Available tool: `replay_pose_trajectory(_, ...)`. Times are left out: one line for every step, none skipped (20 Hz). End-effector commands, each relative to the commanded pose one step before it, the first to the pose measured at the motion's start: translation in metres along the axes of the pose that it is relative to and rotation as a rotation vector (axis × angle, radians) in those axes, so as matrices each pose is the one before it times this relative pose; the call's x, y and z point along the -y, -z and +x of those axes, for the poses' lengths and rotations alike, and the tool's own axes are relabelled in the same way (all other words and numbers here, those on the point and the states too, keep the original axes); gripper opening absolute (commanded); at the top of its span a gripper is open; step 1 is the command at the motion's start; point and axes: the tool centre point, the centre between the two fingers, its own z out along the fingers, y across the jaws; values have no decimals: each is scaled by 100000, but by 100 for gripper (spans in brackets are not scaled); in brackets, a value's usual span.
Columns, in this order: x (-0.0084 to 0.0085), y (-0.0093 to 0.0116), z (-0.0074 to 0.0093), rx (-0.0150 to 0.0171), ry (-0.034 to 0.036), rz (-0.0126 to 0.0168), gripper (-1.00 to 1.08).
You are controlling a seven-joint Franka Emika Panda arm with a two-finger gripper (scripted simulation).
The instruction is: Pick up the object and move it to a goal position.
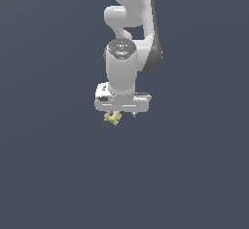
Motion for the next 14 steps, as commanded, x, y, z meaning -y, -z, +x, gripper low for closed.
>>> replay_pose_trajectory(-1, 0, 0, 0, 0, 0, 100)
replay_pose_trajectory(10, 29, -8, 0, 0, 0, 100)
replay_pose_trajectory(17, 46, -13, 64, -16, 21, 100)
replay_pose_trajectory(26, 73, -20, 110, -28, 37, 100)
replay_pose_trajectory(38, 108, -30, 143, -37, 46, 100)
replay_pose_trajectory(50, 145, -40, 170, -43, 51, 100)
replay_pose_trajectory(46, 137, -37, 172, -41, 47, 100)
replay_pose_trajectory(35, 104, -28, 131, -29, 33, 100)
replay_pose_trajectory(28, 86, -23, 66, -13, 15, 100)
replay_pose_trajectory(10, 28, -6, 67, -10, 15, 100)
replay_pose_trajectory(1, 11, -2, 0, 0, 0, 100)
replay_pose_trajectory(-13, -46, 13, 0, 0, 0, 100)
replay_pose_trajectory(-9, -5, -8, -58, -37, -8, 100)
replay_pose_trajectory(-20, -51, -27, 9, -181, 19, 100)
